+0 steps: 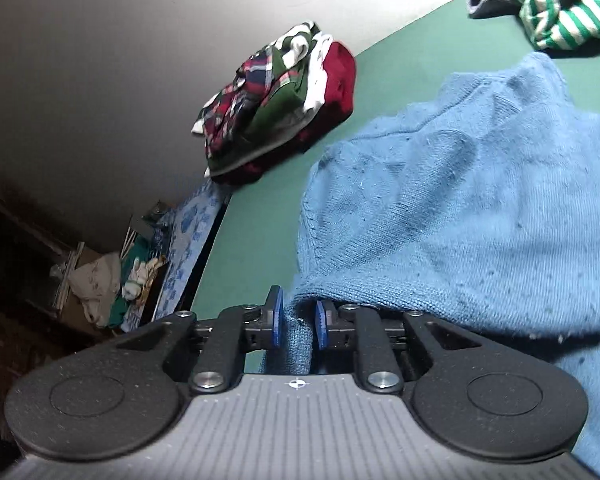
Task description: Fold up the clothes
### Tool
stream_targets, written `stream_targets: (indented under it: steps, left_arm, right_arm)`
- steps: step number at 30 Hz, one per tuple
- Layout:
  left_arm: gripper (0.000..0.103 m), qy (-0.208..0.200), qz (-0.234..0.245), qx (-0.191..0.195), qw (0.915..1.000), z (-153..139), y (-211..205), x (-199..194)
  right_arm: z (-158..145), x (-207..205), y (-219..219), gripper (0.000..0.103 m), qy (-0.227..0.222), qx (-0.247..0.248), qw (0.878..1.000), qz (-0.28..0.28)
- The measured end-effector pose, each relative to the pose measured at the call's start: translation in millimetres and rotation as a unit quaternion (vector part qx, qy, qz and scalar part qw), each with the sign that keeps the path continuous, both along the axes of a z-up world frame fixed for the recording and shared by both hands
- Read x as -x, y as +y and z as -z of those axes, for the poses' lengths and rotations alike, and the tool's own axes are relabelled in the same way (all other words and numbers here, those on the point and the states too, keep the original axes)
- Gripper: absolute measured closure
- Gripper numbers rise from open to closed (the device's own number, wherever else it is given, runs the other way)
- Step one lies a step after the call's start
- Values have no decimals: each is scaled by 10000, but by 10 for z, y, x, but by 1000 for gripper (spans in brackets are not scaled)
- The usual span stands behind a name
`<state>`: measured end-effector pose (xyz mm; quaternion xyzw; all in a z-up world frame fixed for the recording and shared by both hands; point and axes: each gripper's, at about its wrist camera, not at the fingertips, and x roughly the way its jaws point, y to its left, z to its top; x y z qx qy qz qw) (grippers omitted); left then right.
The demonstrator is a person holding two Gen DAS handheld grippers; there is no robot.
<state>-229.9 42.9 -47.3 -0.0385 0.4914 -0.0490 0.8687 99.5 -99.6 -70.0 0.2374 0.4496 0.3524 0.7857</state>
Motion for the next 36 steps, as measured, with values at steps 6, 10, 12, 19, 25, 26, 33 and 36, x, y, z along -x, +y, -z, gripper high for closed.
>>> stream_targets:
  steps: [6, 10, 12, 19, 25, 26, 33, 36]
  left_arm:
    - [66, -32, -447, -428, 9981, -63, -302, 105]
    - [68, -173, -582, -1285, 9898, -67, -570, 168]
    - [79, -218, -621, -1672, 9837, -60, -677, 169]
    - [92, -590, -937, -1998, 9736, -312, -787, 246]
    - [92, -589, -437, -2206, 9726, -437, -999, 260]
    - [92, -585, -364, -2165, 9739, -441, -1031, 259]
    - [92, -410, -181, -1707, 9843, -312, -1157, 204]
    - [79, -397, -211, -1931, 9801, -274, -1193, 231]
  right_arm:
    - [-43, -78, 19, 85, -144, 231, 9989, -377]
    - [-25, -111, 23, 85, -172, 215, 9985, -469]
    - [-18, -117, 21, 85, -150, 189, 9985, -483]
    - [-24, -152, -12, 85, -77, 84, 9987, -496]
    - [-40, -173, 1, 85, -263, 236, 9978, -553]
    - [-42, -177, 4, 85, -300, 265, 9976, -563]
    - [-52, -211, 11, 87, -506, 428, 9960, -603]
    - [-27, -232, 1, 87, -501, 469, 9954, -672]
